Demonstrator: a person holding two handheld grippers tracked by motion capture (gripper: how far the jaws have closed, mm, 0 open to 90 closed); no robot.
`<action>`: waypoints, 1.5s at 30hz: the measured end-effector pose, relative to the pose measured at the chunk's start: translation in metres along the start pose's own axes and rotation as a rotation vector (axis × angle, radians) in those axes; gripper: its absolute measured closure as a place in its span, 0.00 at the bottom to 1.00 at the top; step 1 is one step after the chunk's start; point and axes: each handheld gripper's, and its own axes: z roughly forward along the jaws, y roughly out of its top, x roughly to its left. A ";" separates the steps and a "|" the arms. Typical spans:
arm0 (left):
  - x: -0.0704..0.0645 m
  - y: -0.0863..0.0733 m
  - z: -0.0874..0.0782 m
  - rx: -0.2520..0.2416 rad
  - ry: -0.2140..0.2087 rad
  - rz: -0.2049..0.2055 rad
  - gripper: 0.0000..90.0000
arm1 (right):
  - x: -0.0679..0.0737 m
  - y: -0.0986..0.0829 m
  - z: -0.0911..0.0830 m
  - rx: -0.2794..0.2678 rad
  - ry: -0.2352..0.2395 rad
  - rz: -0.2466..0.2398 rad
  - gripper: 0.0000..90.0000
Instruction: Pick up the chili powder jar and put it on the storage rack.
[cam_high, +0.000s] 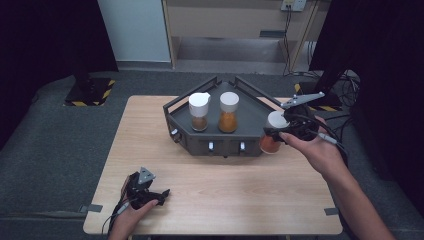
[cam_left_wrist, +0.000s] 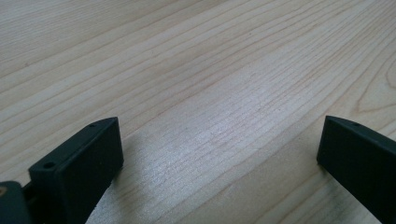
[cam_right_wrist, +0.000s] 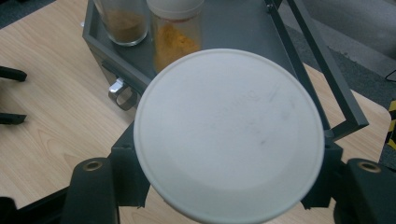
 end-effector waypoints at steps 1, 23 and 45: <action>0.000 0.000 0.000 0.000 0.000 0.000 0.00 | 0.000 0.001 -0.001 0.000 -0.003 -0.003 0.38; -0.001 0.001 0.000 0.001 0.003 -0.003 0.00 | -0.009 0.018 0.000 -0.010 -0.007 0.005 0.38; -0.002 0.001 0.001 0.001 0.009 -0.008 0.00 | -0.021 0.035 0.021 -0.001 -0.011 0.029 0.38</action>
